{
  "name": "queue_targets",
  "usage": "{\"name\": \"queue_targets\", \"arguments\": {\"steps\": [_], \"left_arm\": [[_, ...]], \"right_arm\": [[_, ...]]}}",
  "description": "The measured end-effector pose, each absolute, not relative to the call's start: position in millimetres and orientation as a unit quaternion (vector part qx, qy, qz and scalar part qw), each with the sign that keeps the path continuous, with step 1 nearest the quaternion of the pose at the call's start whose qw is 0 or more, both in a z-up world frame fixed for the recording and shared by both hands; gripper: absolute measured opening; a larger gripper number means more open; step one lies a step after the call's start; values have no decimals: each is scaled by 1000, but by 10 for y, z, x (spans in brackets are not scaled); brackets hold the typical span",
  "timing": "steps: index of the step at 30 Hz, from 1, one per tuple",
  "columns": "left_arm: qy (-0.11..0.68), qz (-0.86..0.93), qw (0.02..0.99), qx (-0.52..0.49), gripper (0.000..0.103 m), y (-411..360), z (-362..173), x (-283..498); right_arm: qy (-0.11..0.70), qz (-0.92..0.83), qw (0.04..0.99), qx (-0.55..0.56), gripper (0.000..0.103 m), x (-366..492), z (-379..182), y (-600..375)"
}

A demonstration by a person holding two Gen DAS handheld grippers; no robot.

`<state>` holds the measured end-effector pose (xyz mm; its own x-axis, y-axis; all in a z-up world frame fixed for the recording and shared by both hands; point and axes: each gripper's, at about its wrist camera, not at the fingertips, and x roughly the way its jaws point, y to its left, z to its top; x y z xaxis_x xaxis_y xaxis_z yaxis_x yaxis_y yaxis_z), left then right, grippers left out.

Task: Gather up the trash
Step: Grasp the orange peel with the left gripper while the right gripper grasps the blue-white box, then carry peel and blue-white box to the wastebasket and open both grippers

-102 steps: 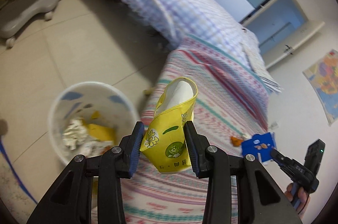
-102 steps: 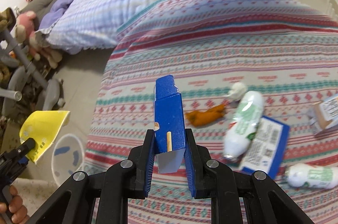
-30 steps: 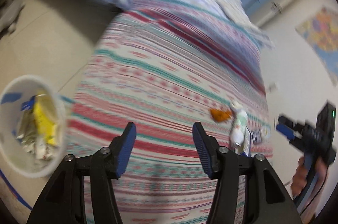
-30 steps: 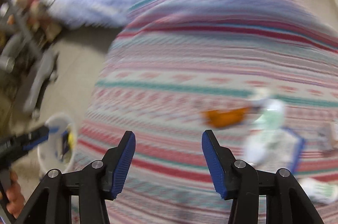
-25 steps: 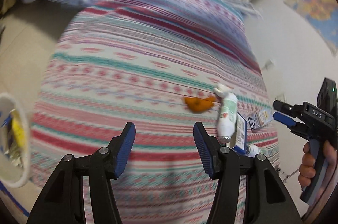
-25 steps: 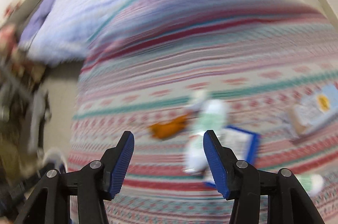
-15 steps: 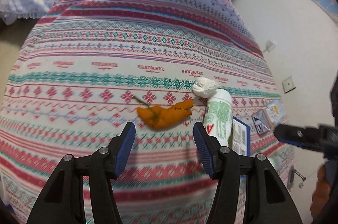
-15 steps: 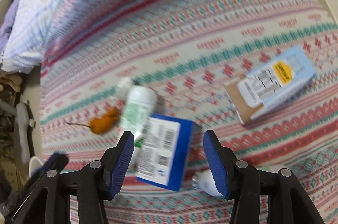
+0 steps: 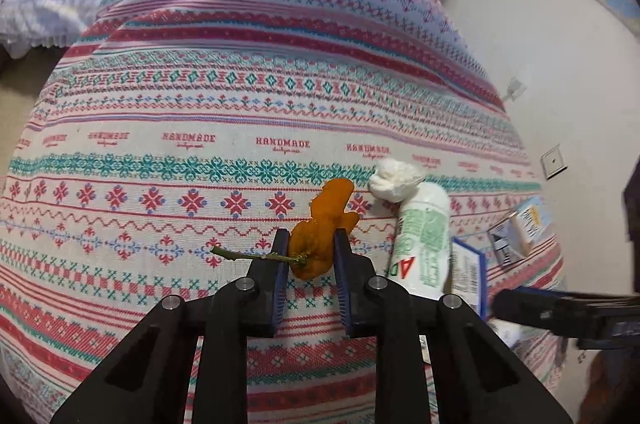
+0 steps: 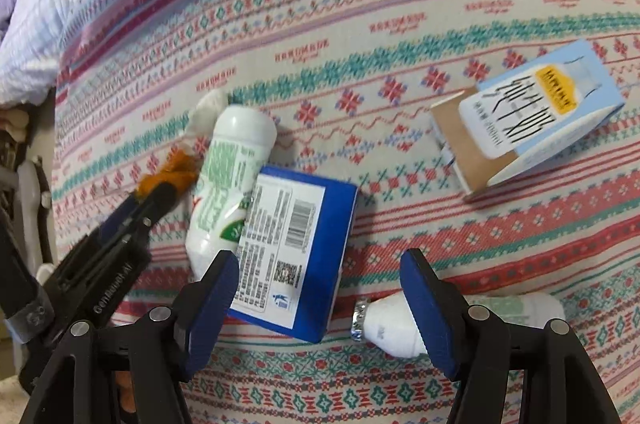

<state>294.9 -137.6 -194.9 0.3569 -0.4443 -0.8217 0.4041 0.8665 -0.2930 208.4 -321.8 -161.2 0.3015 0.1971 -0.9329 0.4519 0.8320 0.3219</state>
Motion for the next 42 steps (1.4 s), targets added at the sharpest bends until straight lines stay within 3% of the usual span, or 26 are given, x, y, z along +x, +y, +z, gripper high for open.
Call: {"name": "queue_targets", "arguments": {"steps": [8,14,16,17,25,33,42], "left_arm": [[498,-269,824,-32,22,-1114,-1700,2862],[490,-265,829,-42,22,-833,-1558,2796],[492,-266,828,-54,22,-715,-1521,2801],[490,-266,828,-59,22,-653,-1489,2797],[483,-260,832,-82,22,-244,-1361,2725],[478,-243,838,-104,22,280,-1208,2665],[483,-188,843,-147,22,1255,-1158,2607]], "right_arm": [[591,-73,745,301,74,2156,-1760,-3103],[623,-72,738,249,76,2252,-1906,-2854],[633,-72,733,237,65,2250,-1964,-2799],[633,-76,734,234,65,2243,-1955,-2783],[558,-70,799,210,64,2124,-1278,-2730],[518,-48,825,219,64,2025,-1062,-2592],[525,14,830,190,64,2131,-1104,-1900]]}}
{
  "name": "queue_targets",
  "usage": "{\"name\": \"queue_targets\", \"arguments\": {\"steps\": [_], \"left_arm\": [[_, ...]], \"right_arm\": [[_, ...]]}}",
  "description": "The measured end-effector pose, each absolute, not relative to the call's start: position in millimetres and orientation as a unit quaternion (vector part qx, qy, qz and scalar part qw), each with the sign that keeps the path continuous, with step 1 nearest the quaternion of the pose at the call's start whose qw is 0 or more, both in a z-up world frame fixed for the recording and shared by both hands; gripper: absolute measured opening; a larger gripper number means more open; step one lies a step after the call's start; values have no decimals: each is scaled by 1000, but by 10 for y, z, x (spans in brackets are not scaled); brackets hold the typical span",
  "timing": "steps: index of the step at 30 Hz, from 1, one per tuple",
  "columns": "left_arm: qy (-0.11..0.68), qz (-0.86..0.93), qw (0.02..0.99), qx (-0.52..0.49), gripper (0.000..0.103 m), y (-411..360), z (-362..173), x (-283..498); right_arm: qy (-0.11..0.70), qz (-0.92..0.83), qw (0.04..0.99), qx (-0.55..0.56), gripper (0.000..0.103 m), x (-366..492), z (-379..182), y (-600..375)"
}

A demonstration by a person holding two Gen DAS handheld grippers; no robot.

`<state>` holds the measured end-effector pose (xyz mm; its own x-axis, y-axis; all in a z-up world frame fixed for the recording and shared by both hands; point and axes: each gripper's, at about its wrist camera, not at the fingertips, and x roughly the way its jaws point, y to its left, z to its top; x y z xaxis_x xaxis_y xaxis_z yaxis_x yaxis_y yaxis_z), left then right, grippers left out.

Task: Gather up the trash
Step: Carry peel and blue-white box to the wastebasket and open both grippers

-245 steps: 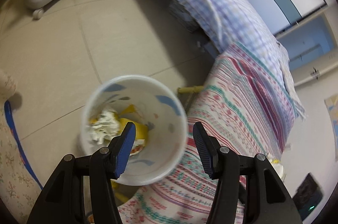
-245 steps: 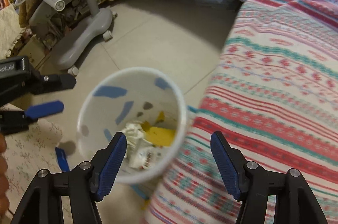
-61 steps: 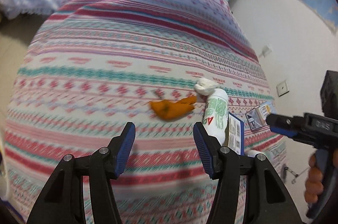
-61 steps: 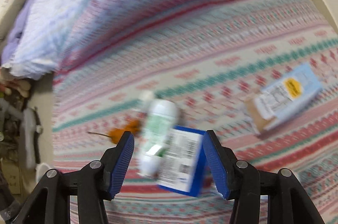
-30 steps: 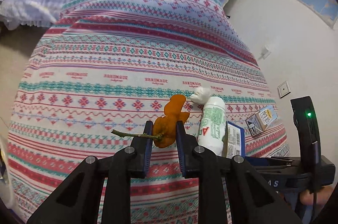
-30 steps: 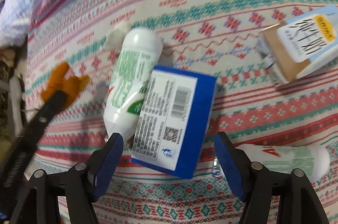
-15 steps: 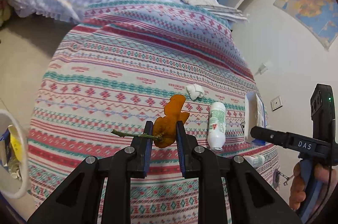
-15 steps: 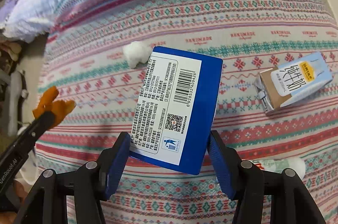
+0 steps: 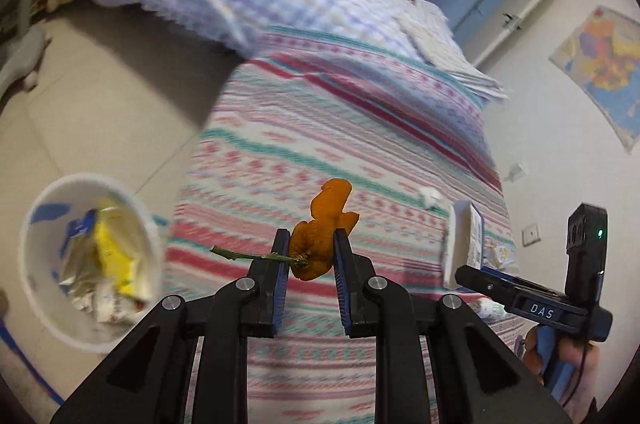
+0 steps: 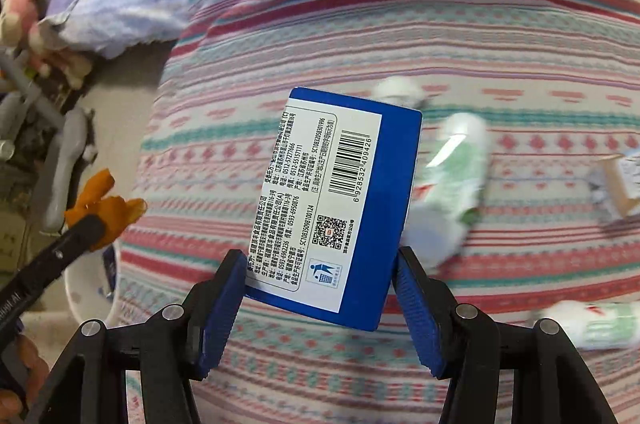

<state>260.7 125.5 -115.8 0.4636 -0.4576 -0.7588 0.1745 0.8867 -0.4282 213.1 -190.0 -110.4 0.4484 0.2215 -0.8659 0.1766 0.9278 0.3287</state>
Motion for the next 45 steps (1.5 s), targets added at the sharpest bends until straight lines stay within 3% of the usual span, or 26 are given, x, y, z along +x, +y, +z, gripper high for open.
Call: {"name": "queue_targets", "arguments": {"steps": [10,23,26,29,36,45], "left_arm": [[525,-89,823,-197,22,2450,-1503,2621],[586,-61,784,-196,23,2756,-2023,2647],[607,-61,767,-198,26,2762,-2183,2696],[628,-48,757,-175,45,2761,-2274,2749],[586,-46,773,-237,49,3046,-2032,2716],[534,-7,783,-320,50,3427,-1829,2624]], "right_arm": [[544,31,827,141,64,2260,-1374,-1414],[524,99,838,115,64,2289,-1472,-622],[518,123,839,115,64,2300,-1492,-370],[512,141,839,117,64,2366,-1510,-116],[505,175,832,153,65,2544,-1600,371],[505,210,829,114,66,2694,-1610,1019]]}}
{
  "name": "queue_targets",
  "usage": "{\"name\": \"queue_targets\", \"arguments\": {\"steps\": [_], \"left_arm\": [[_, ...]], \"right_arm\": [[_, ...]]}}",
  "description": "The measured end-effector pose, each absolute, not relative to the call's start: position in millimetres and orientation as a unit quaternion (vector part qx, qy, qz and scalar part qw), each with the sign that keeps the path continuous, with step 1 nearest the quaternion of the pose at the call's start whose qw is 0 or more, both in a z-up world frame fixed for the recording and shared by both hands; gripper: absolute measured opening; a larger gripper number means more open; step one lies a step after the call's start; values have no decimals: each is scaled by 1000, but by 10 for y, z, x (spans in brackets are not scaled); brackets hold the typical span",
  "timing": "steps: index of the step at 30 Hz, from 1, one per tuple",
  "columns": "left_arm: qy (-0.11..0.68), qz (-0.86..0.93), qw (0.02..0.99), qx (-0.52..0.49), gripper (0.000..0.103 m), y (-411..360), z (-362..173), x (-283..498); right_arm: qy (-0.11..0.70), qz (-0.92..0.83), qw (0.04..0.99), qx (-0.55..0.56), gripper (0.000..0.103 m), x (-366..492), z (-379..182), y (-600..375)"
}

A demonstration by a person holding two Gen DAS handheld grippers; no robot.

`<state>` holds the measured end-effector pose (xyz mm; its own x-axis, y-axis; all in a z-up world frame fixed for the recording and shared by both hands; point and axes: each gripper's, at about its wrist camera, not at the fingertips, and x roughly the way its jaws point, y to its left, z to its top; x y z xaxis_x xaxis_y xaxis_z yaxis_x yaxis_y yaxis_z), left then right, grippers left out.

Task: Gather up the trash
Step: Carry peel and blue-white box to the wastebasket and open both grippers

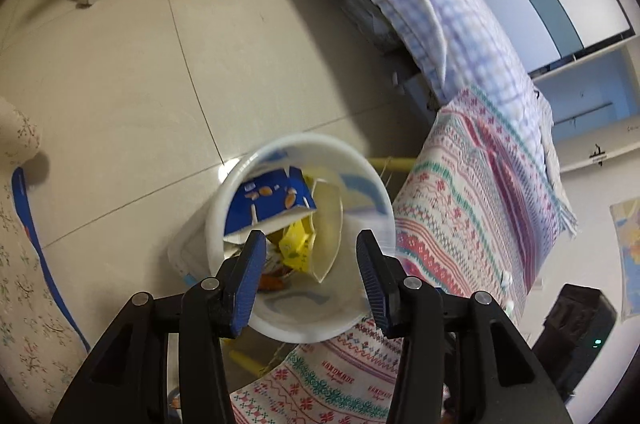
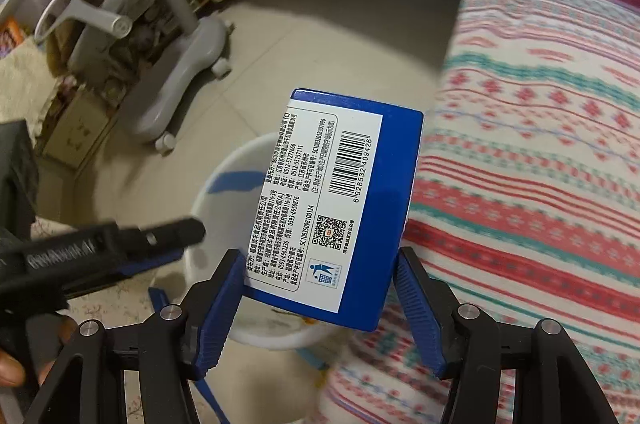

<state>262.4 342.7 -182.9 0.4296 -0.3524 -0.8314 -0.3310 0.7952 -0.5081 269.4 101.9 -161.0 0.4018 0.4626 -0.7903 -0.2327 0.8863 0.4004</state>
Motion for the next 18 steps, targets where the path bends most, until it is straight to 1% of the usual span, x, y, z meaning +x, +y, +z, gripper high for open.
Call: {"name": "queue_targets", "arguments": {"steps": [2,4,5,12,18], "left_arm": [[532,-9,785,-318,50,3422,-1814,2623],[531,-12,787,-314,50,3401,-1794,2609],[531,-14,788,-312,50,3381,-1793,2607],[527,-33,797,-292,50,3222,-1707,2653],[522,-56,809,-264,50,2842,-1574,2697]], "right_arm": [[513,216,824,105,67,2727,-1631,1182],[520,210,822,97,77,2754,-1677,1282],[521,203,824,92,77,2771,-1707,1330],[532,192,819,95,77,2738,-1848,1221],[532,170,825,89,77,2652,-1766,828]]}}
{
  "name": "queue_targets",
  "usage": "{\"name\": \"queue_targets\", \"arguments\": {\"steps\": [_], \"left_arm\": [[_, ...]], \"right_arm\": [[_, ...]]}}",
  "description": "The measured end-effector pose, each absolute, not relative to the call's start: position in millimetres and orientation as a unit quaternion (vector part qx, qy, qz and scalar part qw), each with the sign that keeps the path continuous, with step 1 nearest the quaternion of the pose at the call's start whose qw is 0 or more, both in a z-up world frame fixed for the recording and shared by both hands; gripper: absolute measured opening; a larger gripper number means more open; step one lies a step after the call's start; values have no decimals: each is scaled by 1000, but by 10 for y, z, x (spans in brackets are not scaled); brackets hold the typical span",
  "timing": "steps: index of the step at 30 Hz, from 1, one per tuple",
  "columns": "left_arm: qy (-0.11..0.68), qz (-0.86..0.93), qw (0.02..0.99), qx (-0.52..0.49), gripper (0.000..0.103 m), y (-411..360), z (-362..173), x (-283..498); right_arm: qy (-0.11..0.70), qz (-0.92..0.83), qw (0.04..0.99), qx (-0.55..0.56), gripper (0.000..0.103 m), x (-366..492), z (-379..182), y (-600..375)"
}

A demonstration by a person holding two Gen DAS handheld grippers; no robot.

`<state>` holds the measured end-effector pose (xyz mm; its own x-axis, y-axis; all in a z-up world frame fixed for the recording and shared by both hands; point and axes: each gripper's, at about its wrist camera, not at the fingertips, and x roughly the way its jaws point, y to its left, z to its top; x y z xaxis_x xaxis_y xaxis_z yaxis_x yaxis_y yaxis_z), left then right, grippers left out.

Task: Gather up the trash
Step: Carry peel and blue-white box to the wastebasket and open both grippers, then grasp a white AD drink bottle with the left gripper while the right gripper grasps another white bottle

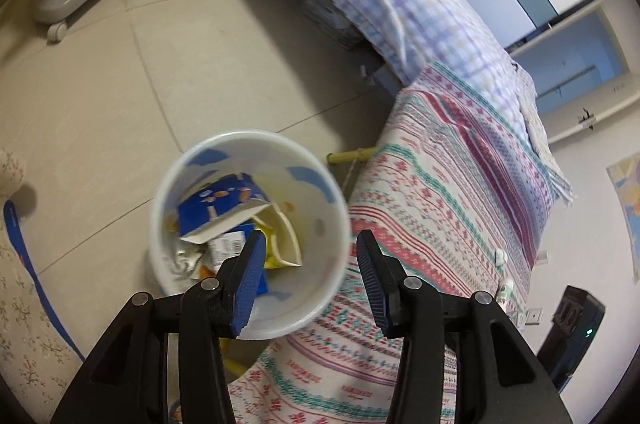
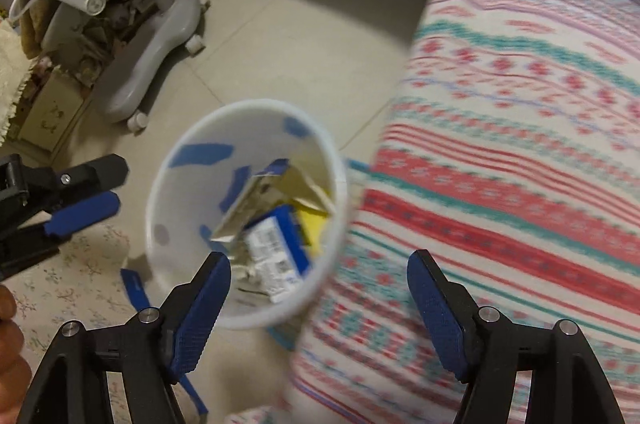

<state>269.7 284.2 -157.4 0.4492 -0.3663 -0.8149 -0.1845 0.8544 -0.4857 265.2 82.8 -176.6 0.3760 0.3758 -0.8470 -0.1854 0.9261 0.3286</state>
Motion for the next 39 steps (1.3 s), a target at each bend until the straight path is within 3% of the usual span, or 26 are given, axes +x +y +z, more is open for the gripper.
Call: {"name": "queue_targets", "arguments": {"steps": [15,25,27,33,35,36,39], "left_arm": [[536,-175,811,-156,50,825,-1430,2744],[545,-273,791,-48,50,-1151,-1648,2555],[548,-279,788,-28,54,-1520,-1736,2567],[561,-268,783,-7,59,-1995,-1997,2663],[565,-258,784,0,53,-2022,-2078,2680],[556,-254,792,8,45,-2015,-2088,2678],[549,-256,796,7,40,-2023,-2087,2673]], "right_arm": [[525,21,846,92,77,2336,-1067,-1373],[484,-124,827,257,77,2004,-1004,-3379],[488,-146,816,272,77,1956,-1098,-3608],[505,-164,776,340,77,1794,-1329,-4029],[510,-163,771,345,77,1772,-1366,-4085],[514,-164,771,339,77,1755,-1380,-4095],[537,-143,773,306,77,1758,-1407,-4045]]}}
